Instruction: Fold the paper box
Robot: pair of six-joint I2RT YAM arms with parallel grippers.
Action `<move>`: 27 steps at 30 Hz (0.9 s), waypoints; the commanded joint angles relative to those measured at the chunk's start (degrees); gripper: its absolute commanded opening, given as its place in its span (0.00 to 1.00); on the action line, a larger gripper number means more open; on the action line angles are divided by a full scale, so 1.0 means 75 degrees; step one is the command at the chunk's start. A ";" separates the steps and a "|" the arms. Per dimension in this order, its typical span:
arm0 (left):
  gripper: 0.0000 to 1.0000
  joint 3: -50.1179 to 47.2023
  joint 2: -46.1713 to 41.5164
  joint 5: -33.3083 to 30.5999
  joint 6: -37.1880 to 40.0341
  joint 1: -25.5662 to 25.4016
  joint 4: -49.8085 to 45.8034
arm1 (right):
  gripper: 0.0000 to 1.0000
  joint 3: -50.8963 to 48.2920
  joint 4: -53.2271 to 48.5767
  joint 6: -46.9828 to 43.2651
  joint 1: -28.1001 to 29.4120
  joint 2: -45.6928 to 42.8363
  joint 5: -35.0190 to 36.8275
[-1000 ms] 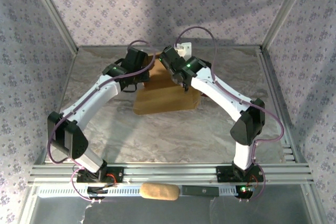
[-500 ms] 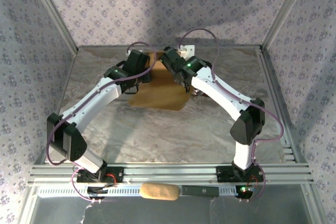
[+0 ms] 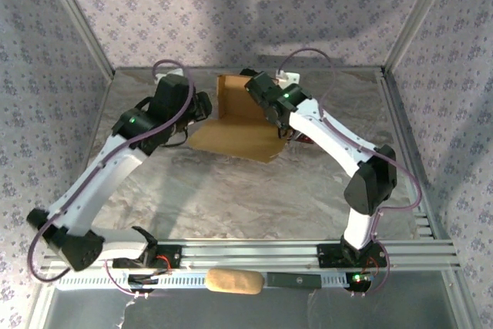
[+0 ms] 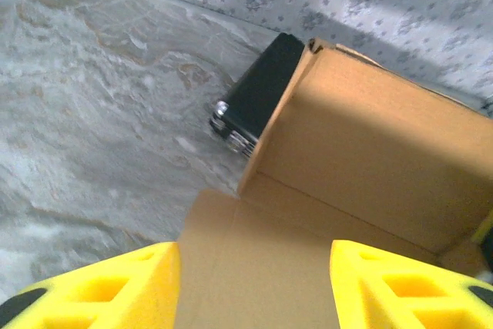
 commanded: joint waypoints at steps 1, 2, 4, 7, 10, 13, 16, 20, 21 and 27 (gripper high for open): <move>0.52 -0.0045 -0.0402 -0.1345 -0.2177 -0.0800 -0.1552 | 0.00 -0.0451 0.0107 0.1319 -0.0277 -0.0597 -0.0335; 0.52 -0.0049 -0.0414 -0.1655 -0.2795 -0.1096 -0.2011 | 0.00 -0.0621 0.0214 0.1526 -0.0347 -0.0706 -0.0415; 0.53 -0.0208 -0.0460 -0.1984 -0.3736 -0.1727 -0.2290 | 0.00 -0.0901 0.0318 0.1970 -0.0432 -0.0870 -0.0473; 0.58 -0.0439 -0.0368 -0.1953 -0.4315 -0.2325 -0.1807 | 0.00 -0.1094 0.0377 0.2316 -0.0462 -0.0955 -0.0531; 0.63 -0.0442 -0.0064 -0.1797 -0.4550 -0.2416 -0.1426 | 0.00 -0.1214 0.0351 0.2556 -0.0449 -0.0952 -0.0587; 0.64 -0.0466 0.0180 -0.1457 -0.4633 -0.2419 -0.0908 | 0.00 -0.1427 0.0403 0.2735 -0.0442 -0.1027 -0.0668; 0.64 -0.0388 0.0548 -0.1255 -0.4714 -0.2413 -0.0694 | 0.00 -0.1697 0.0569 0.2831 -0.0462 -0.1151 -0.0754; 0.58 -0.0335 0.0955 -0.1261 -0.4770 -0.2381 -0.0557 | 0.00 -0.1775 0.0564 0.2888 -0.0463 -0.1226 -0.0826; 0.54 -0.0343 0.1032 -0.1244 -0.4795 -0.2350 -0.0492 | 0.00 -0.1804 0.0573 0.2908 -0.0465 -0.1251 -0.0831; 0.32 -0.0232 0.1343 -0.1383 -0.4956 -0.2340 -0.0576 | 0.00 -0.2048 0.0706 0.3063 -0.0481 -0.1390 -0.1034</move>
